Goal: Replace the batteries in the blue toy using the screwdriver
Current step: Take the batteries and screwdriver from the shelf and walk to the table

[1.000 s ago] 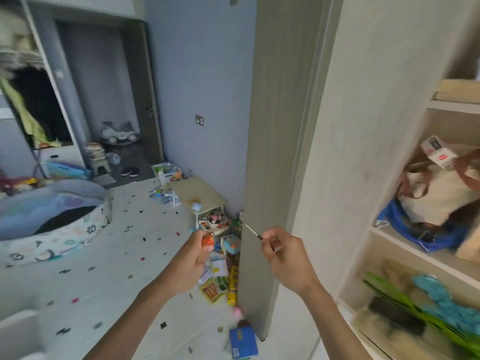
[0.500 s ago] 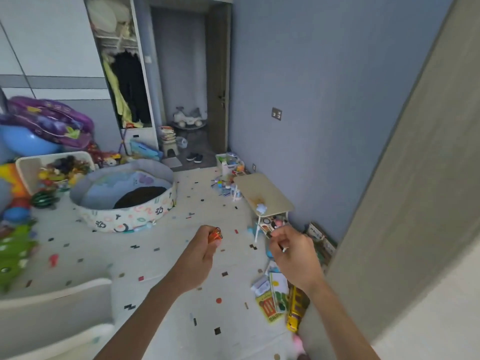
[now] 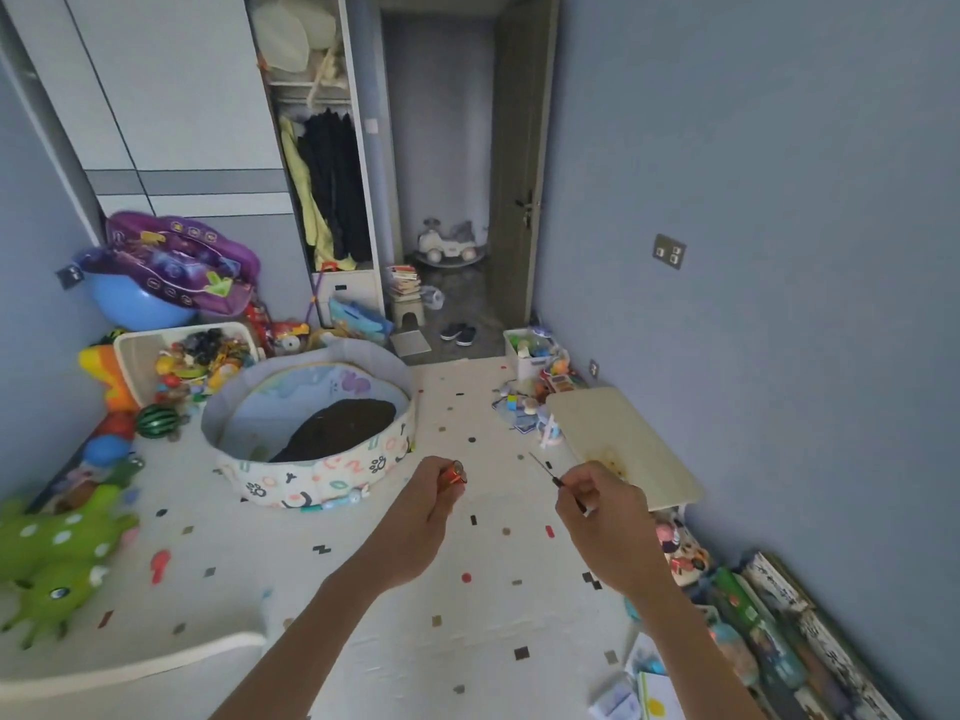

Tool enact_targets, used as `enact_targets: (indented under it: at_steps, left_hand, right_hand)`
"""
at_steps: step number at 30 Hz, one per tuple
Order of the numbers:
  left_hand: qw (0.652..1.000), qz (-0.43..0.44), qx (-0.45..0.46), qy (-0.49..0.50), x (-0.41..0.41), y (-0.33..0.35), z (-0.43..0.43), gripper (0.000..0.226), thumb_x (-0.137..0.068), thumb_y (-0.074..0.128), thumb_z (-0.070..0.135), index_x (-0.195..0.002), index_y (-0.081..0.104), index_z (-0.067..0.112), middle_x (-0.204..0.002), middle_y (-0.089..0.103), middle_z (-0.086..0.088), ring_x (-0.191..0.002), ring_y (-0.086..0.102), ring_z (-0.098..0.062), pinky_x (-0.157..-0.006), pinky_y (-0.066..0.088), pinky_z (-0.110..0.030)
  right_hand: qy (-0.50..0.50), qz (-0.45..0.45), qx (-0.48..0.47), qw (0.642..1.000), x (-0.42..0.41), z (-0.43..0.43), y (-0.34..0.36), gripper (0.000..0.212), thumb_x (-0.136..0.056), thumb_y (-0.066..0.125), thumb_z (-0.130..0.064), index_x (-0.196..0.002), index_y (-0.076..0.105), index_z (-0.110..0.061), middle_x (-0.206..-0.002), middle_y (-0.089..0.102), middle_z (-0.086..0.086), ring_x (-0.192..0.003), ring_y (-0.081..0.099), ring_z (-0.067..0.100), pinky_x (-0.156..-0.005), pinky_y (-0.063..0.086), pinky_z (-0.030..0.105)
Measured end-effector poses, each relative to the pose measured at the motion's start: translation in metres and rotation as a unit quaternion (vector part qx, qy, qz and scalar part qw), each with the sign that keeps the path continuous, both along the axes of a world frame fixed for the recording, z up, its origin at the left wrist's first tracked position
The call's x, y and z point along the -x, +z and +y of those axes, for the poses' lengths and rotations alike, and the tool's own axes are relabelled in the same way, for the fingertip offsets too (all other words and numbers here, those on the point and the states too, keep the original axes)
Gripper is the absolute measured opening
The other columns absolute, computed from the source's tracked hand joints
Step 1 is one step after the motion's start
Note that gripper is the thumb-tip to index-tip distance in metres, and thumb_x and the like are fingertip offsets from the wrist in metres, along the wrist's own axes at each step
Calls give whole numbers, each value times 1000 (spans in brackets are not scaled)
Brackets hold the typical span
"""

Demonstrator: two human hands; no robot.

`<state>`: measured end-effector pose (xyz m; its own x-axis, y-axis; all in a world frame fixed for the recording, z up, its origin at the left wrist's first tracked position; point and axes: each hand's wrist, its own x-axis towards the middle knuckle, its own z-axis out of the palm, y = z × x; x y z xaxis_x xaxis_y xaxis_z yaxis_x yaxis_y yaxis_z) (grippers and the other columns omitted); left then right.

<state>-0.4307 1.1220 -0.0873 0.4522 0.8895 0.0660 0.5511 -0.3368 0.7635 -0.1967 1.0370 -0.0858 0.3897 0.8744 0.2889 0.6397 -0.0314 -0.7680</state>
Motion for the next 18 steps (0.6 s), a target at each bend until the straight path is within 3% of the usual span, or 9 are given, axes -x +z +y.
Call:
enact_targets:
  at_steps: [2,6,10,12,15,18]
  left_hand:
    - [1000,5,-8,8,-5,-4,55,10,-112,40,45,-114,45,37,-110,65,4,-95,64,-12,-76,49,-19]
    - [1000,-3,-12,-9,-18,-12,172,8,-112,41,41,-107,45,38,-104,65,-1,-97,66,-15,-80,53,-23]
    - [999,-7,-20,-26,-33,-3,285,12,-114,41,35,-102,45,35,-94,58,-3,-84,60,-15,-67,49,-8]
    - [999,2,-24,-36,-44,4,337,10,-114,41,35,-105,45,34,-94,59,-4,-82,59,-14,-68,50,-6]
    - [998,16,-33,-53,-71,13,409,8,-114,40,35,-115,45,29,-94,57,9,-82,57,-7,-71,48,-5]
    - [995,25,-22,-95,-110,12,472,11,-115,38,32,-119,46,26,-98,58,5,-86,59,-13,-72,50,-11]
  right_hand:
    - [8,15,0,1000,-2,55,-4,6,-90,68,-20,-91,70,-25,-79,75,-11,-77,73,11,-75,63,42]
    - [-4,18,-1,1000,-5,166,-9,9,-92,69,-11,-88,69,-19,-78,75,-3,-78,73,17,-74,61,43]
    - [-35,28,3,999,-10,275,-9,10,-92,69,-12,-87,68,-20,-77,74,0,-77,72,23,-72,60,45]
    - [-48,35,3,998,-14,321,-5,8,-92,69,-11,-88,69,-18,-77,74,1,-77,71,24,-72,60,45]
    - [-66,41,-4,997,-28,382,0,5,-93,69,-11,-91,71,-15,-78,74,-1,-78,72,21,-72,59,40]
    - [-84,44,0,995,-59,436,-4,5,-93,68,-13,-91,70,-17,-77,73,-7,-75,71,15,-71,60,36]
